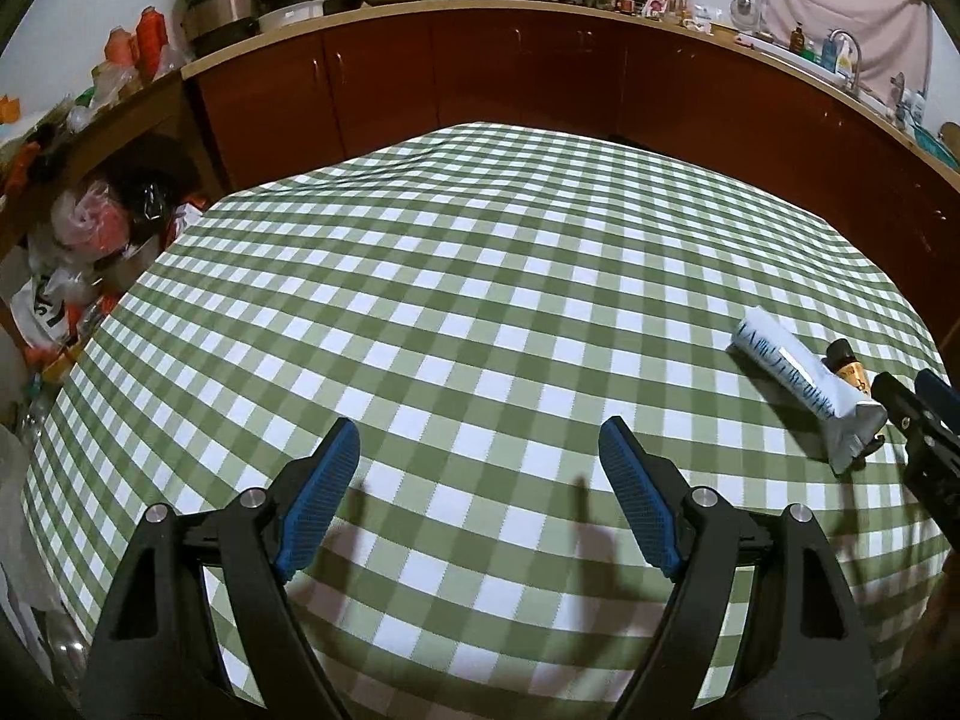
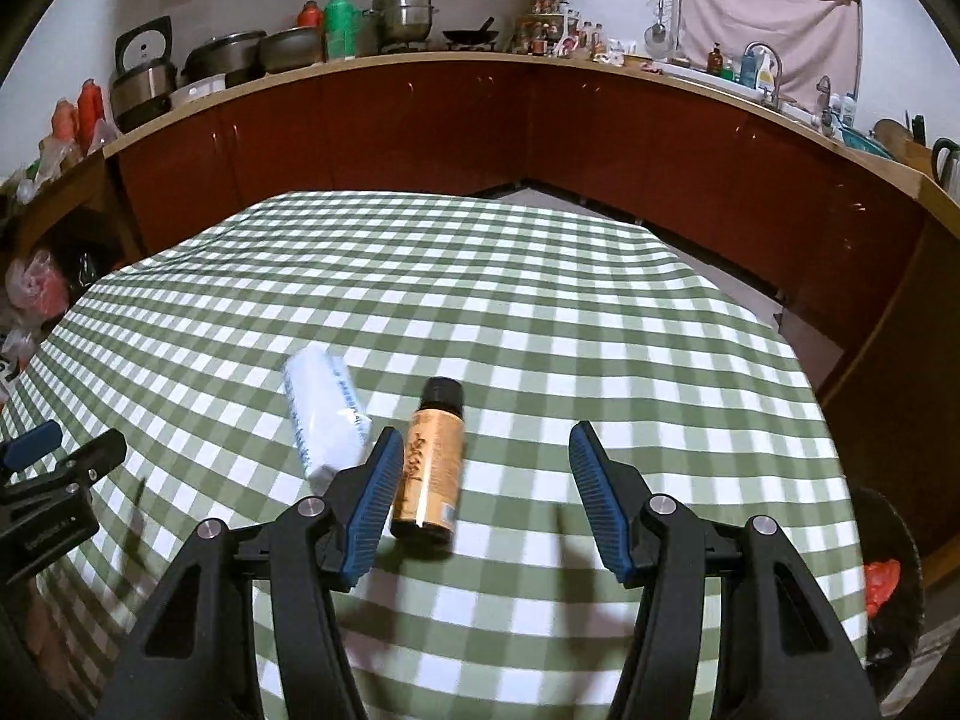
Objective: Collect trash
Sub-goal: 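Grasp the small brown bottle upright with the right tool, then grasp the white tube with the left tool while the right holds the brown bottle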
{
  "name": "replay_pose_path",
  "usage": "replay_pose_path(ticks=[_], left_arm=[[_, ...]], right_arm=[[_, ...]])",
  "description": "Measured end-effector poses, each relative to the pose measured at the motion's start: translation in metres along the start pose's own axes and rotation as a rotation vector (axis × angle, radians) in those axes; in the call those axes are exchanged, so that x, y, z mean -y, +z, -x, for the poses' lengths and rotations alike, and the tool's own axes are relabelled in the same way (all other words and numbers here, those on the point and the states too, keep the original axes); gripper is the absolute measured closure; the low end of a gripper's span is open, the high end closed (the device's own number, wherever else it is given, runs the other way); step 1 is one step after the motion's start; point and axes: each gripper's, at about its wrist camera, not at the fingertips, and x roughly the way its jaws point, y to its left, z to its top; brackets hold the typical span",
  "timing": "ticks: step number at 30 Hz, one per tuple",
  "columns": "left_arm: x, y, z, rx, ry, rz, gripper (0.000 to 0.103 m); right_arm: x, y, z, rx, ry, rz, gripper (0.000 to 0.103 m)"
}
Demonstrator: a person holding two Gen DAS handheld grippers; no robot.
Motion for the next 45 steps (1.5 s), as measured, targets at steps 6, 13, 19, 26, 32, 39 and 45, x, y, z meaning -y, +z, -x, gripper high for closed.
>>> replay_pose_path(ticks=[6, 13, 19, 26, 32, 39, 45], left_arm=[[-0.002, 0.001, -0.007, -0.007, -0.014, 0.003, 0.023], [0.0, 0.001, -0.011, -0.011, -0.027, 0.005, 0.023], [0.002, 0.002, -0.012, -0.012, -0.031, 0.006, 0.023], [0.006, 0.0, -0.014, -0.018, -0.038, 0.004, 0.023], [0.014, 0.0, -0.013, -0.017, -0.053, -0.009, 0.023], [0.037, 0.0, -0.008, -0.018, -0.085, -0.032, 0.023], [0.068, 0.002, 0.003, -0.004, -0.12, -0.068, 0.023]], right_arm=[[-0.007, 0.007, -0.006, -0.02, 0.004, 0.014, 0.048], [-0.003, 0.013, -0.009, -0.025, -0.008, -0.011, 0.052], [-0.001, 0.006, -0.012, -0.052, 0.002, 0.001, 0.052], [-0.011, 0.001, -0.018, -0.068, 0.017, 0.018, 0.061], [-0.01, 0.001, -0.019, -0.079, 0.024, 0.02, 0.078], [0.003, -0.003, -0.014, -0.069, 0.003, 0.014, 0.078], [0.027, -0.008, -0.006, -0.055, -0.03, -0.005, 0.078]])
